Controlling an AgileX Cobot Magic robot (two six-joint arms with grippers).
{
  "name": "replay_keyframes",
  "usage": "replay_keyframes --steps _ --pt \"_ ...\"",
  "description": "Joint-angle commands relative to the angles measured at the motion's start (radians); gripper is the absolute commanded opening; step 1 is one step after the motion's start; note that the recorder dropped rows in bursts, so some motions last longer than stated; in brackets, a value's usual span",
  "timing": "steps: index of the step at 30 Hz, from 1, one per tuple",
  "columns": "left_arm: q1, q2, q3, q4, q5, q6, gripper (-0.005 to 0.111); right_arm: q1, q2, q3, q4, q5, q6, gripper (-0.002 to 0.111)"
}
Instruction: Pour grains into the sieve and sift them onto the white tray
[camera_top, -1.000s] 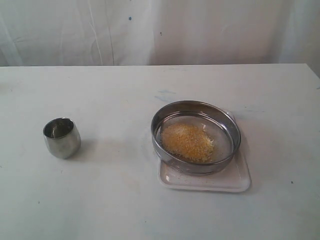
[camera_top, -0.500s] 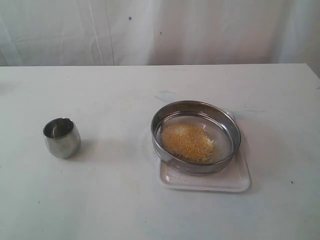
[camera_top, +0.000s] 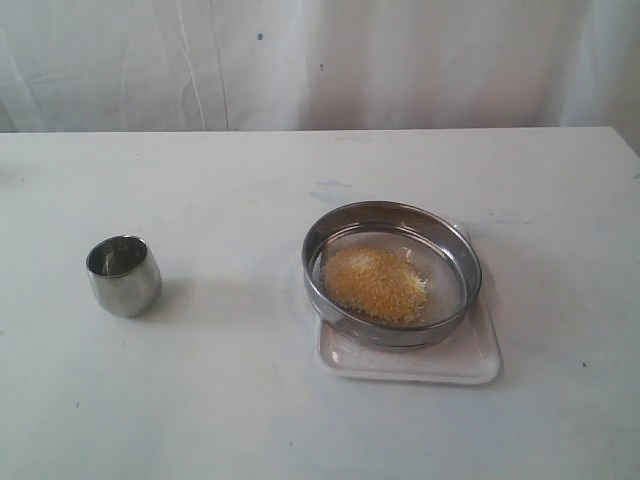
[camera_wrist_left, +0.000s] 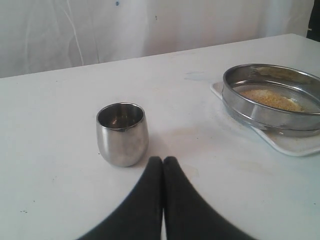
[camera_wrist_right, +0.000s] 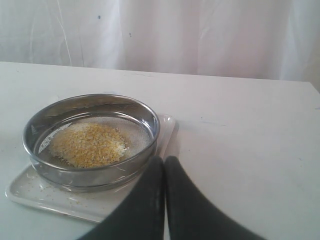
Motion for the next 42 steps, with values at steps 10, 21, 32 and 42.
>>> replay_keyframes --steps 10,21,32,42 --pt "-0.003 -0.005 0.004 -0.002 0.003 -0.005 0.0 0.004 -0.006 0.005 0.001 -0.296 0.389 0.0" --pt "-0.003 -0.005 0.004 -0.002 0.003 -0.005 0.0 0.004 -0.006 -0.164 0.001 -0.023 0.423 0.0" --pt "-0.003 -0.005 0.004 -0.002 0.003 -0.005 0.0 0.004 0.422 -0.62 0.139 0.591 0.093 0.01" --pt "-0.003 -0.005 0.004 -0.002 0.003 -0.005 0.0 0.004 0.873 -0.804 0.11 0.606 0.029 0.07"
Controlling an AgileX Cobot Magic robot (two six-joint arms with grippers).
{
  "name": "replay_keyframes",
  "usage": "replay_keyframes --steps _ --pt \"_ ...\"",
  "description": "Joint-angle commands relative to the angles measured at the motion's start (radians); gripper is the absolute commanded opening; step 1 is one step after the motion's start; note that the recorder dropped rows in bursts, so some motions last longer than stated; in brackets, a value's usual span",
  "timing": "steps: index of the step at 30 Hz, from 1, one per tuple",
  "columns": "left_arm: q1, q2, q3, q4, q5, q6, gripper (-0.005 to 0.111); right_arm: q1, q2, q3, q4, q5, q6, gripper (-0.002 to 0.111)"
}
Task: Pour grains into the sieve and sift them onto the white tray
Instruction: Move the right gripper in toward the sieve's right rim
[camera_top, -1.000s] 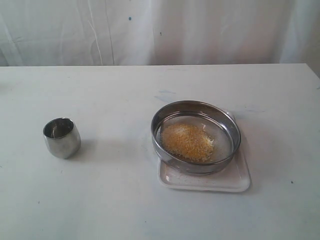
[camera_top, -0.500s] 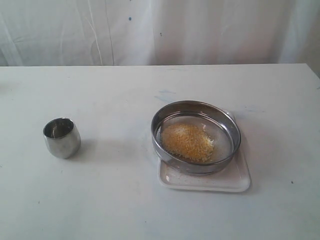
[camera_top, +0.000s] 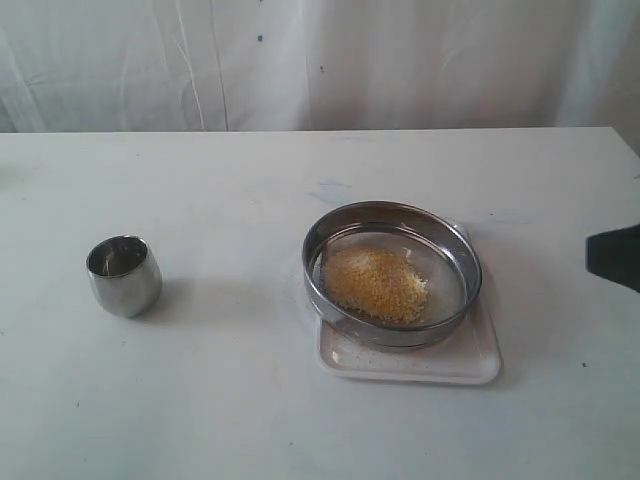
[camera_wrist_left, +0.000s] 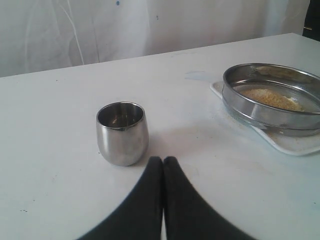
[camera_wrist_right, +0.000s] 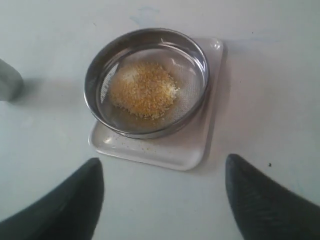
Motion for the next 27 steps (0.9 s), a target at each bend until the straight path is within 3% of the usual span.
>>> replay_keyframes --steps 1,14,27 --pt "-0.003 -0.005 0.004 -0.002 0.001 -0.005 0.0 0.004 0.214 -0.085 -0.027 0.001 -0.075 0.07" --pt "-0.003 -0.005 0.004 -0.002 0.001 -0.005 0.0 0.0 0.774 -0.341 -0.029 -0.016 -0.147 0.07" --pt "-0.003 -0.005 0.004 -0.002 0.001 -0.005 0.0 -0.049 1.007 -0.396 -0.021 -0.098 -0.183 0.064"
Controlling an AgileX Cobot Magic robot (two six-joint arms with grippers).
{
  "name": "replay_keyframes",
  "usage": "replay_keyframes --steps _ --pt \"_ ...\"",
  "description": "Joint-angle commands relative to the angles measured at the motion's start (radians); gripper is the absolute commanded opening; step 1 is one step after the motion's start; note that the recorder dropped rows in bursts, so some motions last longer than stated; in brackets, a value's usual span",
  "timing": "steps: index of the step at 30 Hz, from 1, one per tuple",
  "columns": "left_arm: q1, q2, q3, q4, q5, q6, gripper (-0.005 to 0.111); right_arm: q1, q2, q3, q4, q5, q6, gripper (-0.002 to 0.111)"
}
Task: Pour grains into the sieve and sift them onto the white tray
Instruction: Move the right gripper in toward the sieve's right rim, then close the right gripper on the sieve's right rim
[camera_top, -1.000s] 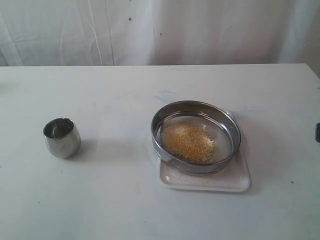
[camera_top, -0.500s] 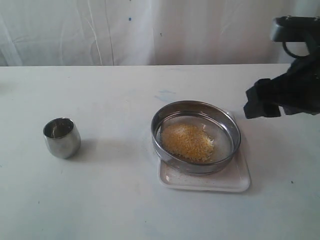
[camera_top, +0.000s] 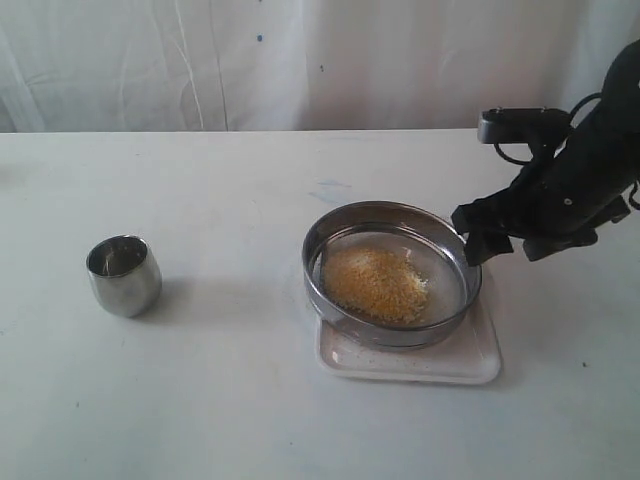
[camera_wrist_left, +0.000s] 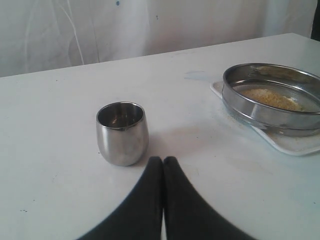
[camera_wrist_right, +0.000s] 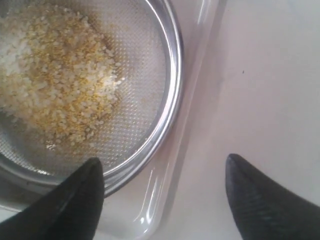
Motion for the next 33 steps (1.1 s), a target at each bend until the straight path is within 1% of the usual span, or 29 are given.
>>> replay_keyframes --steps 1,14,16,20,30,33 --pt "-0.003 -0.005 0.004 -0.002 0.001 -0.005 0.0 -0.012 0.059 -0.023 0.009 -0.035 -0.035 0.064" --pt "-0.003 -0.005 0.004 -0.002 0.001 -0.005 0.0 -0.01 0.183 -0.07 0.085 -0.093 -0.083 0.063" --pt "-0.003 -0.005 0.004 -0.002 0.001 -0.005 0.0 -0.01 0.196 -0.08 0.093 -0.089 -0.083 0.061" --pt "-0.003 -0.005 0.004 -0.002 0.001 -0.005 0.0 -0.003 0.22 -0.098 0.11 -0.086 -0.102 0.053" --pt "-0.003 -0.005 0.004 -0.002 0.001 -0.005 0.0 0.019 0.267 -0.102 0.116 -0.099 -0.117 0.052" --pt "-0.003 -0.005 0.004 -0.002 0.001 -0.005 0.0 0.019 0.269 -0.102 0.116 -0.111 -0.124 0.049"
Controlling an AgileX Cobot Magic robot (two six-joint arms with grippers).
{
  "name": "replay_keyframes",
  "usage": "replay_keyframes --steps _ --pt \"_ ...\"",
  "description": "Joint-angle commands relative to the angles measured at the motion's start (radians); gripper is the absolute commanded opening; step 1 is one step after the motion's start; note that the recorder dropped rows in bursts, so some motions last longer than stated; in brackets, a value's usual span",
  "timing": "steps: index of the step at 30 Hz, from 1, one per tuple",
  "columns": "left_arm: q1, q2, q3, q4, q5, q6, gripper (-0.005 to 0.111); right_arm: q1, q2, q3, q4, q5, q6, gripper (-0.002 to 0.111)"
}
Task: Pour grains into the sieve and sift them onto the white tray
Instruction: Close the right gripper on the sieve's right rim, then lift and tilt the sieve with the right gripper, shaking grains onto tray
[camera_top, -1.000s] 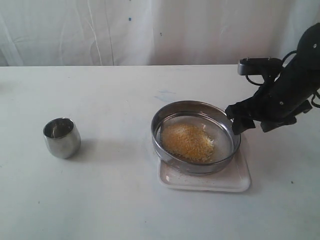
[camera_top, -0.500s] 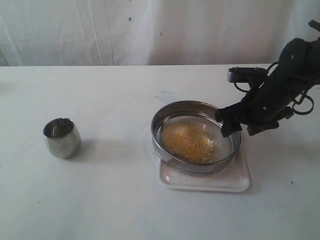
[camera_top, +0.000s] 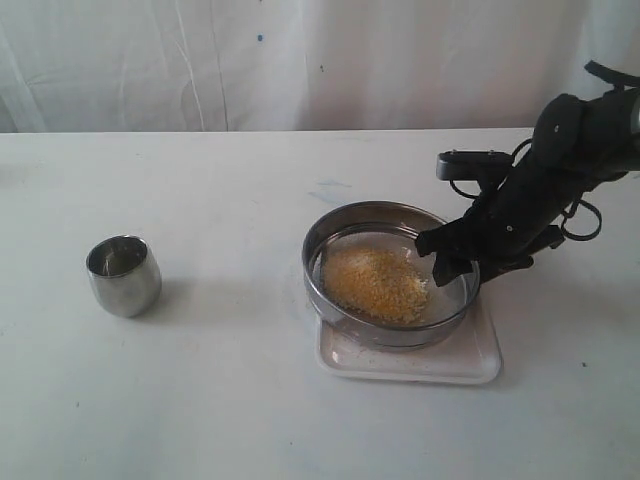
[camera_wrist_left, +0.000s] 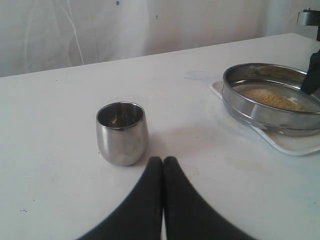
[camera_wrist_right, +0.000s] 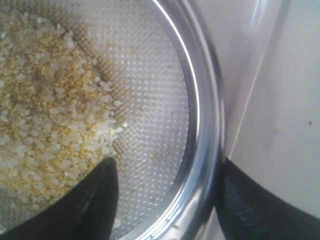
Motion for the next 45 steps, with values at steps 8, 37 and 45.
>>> replay_keyframes --steps 8,37,45 --pt "-0.003 -0.005 0.004 -0.002 -0.001 -0.005 0.0 0.001 0.026 -0.004 0.006 -0.04 -0.023 0.046" --pt "-0.003 -0.005 0.004 -0.002 -0.001 -0.005 0.0 0.011 0.024 -0.05 0.0 0.007 -0.049 0.0" --pt "-0.003 -0.005 0.004 -0.002 -0.001 -0.005 0.0 0.003 0.021 -0.064 0.0 0.005 -0.021 0.0"
